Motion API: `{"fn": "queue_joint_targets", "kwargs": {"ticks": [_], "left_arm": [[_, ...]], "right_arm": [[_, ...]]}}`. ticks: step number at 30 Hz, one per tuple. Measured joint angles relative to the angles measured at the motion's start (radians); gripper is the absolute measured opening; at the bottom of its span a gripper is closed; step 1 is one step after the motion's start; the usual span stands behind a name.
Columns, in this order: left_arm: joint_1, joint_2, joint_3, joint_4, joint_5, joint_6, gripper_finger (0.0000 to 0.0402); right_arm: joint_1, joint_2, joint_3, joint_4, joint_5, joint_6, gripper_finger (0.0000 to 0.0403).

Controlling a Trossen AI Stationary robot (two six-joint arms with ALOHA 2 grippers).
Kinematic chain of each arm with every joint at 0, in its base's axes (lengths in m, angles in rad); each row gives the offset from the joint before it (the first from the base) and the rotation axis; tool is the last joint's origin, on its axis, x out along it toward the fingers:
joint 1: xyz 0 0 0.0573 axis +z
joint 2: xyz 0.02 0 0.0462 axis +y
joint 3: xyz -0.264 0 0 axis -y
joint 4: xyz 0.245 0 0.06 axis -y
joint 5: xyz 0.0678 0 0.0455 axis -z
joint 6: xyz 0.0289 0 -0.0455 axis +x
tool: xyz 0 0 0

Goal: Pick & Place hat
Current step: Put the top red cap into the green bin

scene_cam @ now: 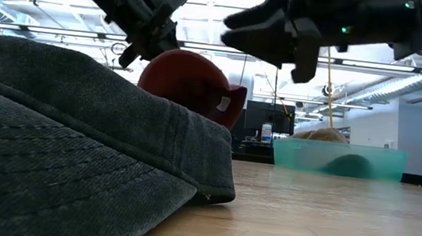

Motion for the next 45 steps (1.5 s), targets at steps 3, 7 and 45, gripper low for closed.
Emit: {"fn": "queue_joint_targets", "kwargs": {"ticks": [3, 7, 45], "left_arm": [[-0.004, 0.000, 0.000, 0.022, -0.002, -0.001, 0.0005], [-0.007, 0.000, 0.000, 0.061, -0.002, 0.000, 0.0013], [-0.029, 0.052, 0.001, 0.217, 0.022, 0.057, 0.0019]], "right_arm": [[0.000, 0.024, 0.028, 0.004, -0.006, -0.030, 0.0246], [0.004, 0.028, 0.030, -0.016, -0.006, -0.030, 0.0238], [-0.018, 0.028, 0.027, -0.026, 0.210, 0.025, 0.0048]]}}
